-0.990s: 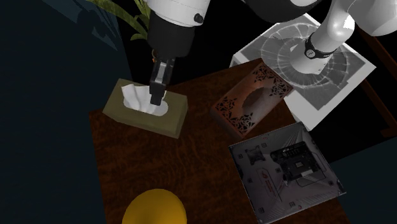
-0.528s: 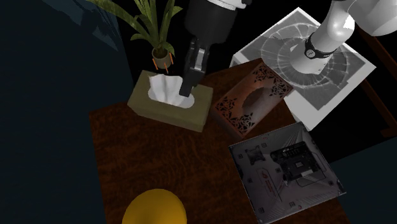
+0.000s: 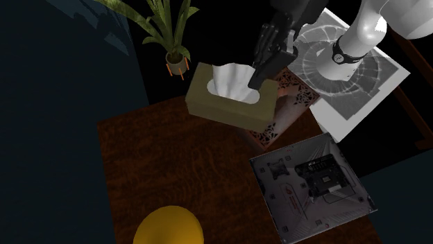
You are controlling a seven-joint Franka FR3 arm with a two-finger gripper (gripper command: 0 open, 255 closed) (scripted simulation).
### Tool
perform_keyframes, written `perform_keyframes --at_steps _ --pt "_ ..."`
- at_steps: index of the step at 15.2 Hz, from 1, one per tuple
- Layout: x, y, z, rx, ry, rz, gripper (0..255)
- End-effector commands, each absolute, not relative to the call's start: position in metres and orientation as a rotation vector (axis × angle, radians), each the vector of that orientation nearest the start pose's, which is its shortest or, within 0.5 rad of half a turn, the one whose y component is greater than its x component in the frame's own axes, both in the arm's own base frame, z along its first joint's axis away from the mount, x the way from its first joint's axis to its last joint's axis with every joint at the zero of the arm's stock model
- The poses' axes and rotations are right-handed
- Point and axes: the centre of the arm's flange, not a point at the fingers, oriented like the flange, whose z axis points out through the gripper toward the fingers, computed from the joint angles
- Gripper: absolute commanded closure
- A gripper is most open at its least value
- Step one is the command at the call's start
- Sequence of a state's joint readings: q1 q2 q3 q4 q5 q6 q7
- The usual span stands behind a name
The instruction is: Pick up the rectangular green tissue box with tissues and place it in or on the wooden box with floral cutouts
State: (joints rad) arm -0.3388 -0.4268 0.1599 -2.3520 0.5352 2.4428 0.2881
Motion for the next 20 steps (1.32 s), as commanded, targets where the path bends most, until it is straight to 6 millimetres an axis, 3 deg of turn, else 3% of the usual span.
perform_keyframes --at_steps 1,10,20 --pt "0.433 -0.062 0.550 -2.459 1.021 -0.673 255" --pt "0.324 -0.007 0.570 -2.459 1.021 -0.673 255" --pt "0.324 -0.007 0.518 -2.459 1.021 -0.673 255"
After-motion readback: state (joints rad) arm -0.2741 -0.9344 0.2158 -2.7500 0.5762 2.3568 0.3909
